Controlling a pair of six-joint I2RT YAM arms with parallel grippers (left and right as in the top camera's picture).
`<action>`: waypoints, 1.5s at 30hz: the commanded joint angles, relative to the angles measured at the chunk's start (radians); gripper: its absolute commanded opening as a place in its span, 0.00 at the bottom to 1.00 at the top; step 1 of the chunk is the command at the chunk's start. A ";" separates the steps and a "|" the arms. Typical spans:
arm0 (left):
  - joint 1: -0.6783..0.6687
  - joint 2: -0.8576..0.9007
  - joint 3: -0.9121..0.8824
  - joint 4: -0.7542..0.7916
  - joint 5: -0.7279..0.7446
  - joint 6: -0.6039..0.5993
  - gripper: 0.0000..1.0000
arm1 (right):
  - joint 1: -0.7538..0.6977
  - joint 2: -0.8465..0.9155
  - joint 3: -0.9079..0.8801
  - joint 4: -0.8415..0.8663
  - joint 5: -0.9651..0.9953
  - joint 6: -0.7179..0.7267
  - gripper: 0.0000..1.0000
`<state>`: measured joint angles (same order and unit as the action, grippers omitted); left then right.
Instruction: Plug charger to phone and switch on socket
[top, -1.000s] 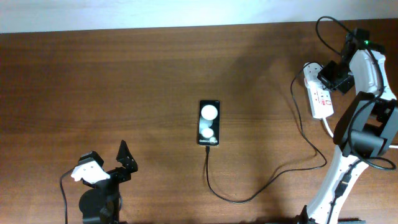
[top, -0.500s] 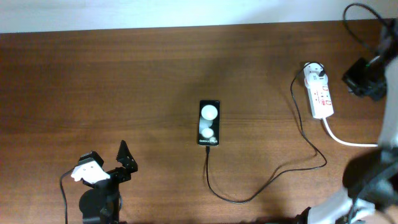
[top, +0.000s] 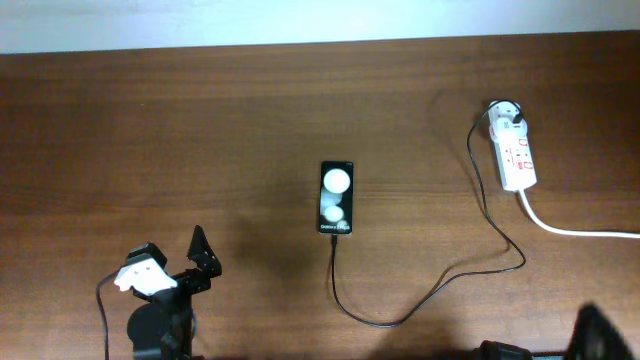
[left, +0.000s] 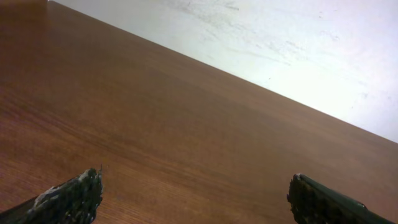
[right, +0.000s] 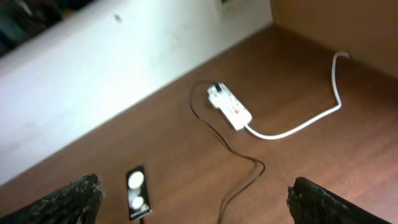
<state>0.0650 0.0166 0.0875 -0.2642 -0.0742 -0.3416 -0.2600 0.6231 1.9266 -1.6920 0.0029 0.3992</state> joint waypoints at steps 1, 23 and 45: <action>0.003 -0.006 -0.005 0.001 0.008 -0.006 0.99 | 0.006 -0.134 -0.004 -0.006 0.006 -0.006 0.99; 0.003 -0.006 -0.005 0.001 0.007 -0.006 0.99 | 0.091 -0.618 -1.417 1.111 -0.221 -0.056 0.99; 0.003 -0.006 -0.005 0.001 0.007 -0.006 0.99 | 0.092 -0.618 -1.867 1.500 -0.301 -0.219 0.99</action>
<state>0.0650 0.0166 0.0868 -0.2638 -0.0742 -0.3416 -0.1757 0.0139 0.0738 -0.2001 -0.2672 0.3069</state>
